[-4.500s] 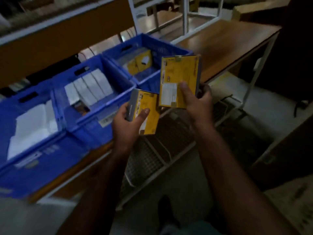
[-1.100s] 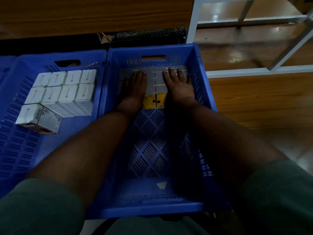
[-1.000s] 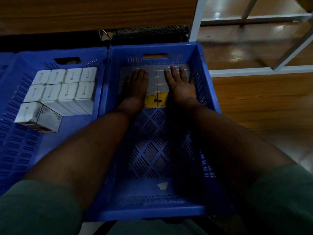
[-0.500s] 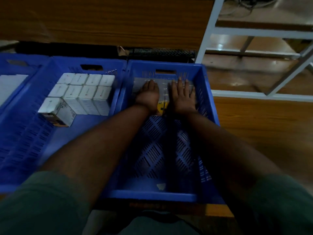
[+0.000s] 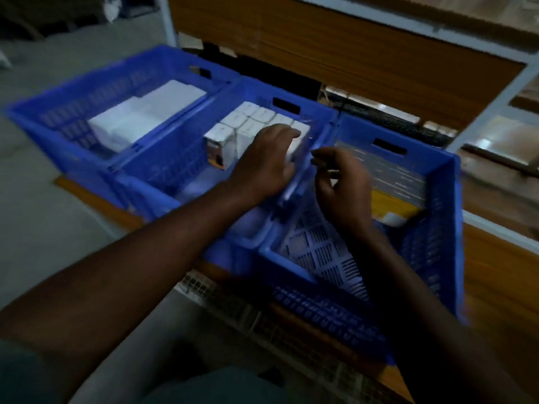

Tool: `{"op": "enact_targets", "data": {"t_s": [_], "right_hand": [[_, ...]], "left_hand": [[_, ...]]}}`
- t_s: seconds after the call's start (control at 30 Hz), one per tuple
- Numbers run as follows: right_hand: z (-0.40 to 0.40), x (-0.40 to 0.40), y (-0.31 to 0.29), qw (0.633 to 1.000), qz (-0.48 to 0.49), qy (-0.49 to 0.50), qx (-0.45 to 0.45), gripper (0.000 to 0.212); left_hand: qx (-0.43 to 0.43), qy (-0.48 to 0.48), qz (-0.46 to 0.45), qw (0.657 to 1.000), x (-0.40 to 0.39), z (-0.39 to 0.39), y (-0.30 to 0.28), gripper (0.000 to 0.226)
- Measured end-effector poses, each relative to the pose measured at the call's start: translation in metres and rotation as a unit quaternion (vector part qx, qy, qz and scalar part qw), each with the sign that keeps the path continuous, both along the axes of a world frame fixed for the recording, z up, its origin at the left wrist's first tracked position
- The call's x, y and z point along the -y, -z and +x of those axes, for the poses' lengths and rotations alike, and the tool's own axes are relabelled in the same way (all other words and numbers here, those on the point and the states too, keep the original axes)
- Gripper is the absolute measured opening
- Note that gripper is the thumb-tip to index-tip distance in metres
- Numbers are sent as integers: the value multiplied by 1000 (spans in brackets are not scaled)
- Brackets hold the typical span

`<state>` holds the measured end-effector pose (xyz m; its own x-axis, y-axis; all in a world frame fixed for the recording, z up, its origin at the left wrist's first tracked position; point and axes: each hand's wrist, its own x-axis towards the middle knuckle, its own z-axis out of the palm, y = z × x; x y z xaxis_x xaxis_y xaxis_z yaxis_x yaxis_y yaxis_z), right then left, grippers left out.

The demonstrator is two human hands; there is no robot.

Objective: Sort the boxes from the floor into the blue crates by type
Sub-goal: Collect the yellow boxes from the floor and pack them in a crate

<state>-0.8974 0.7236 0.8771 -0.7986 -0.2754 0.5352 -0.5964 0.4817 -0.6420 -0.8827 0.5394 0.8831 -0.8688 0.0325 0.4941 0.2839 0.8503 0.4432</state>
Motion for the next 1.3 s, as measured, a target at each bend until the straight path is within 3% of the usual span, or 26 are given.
{"op": "enact_targets", "data": {"t_s": [0.17,0.27,0.5,0.6,0.87,1.0,1.13,1.3], "right_hand": [[73,110,-21,990,-98,-104,-11,17],[137,198,-10,977,-107,-184,8,16],[295,403,62,910,-18,-351,222,16],[356,476,80,875,42,-427,224,19],[492,645,131,735,150,-616,241,14],[537,730,159,678,186,-666,248,13],[591,812,183,643,204,-698,239,13],[670,872,199,591,256,-732,223,10]], "left_hand": [[-49,-55,65,995,106,98,11,52],[-54,-134,66,987,187,177,32,50],[79,-367,114,920,351,405,125,47],[111,-456,145,871,391,498,154,45],[113,-644,204,728,470,663,193,43],[117,-709,208,663,515,717,206,40],[130,-775,238,571,557,758,212,39],[163,-816,268,486,582,825,219,41]]}}
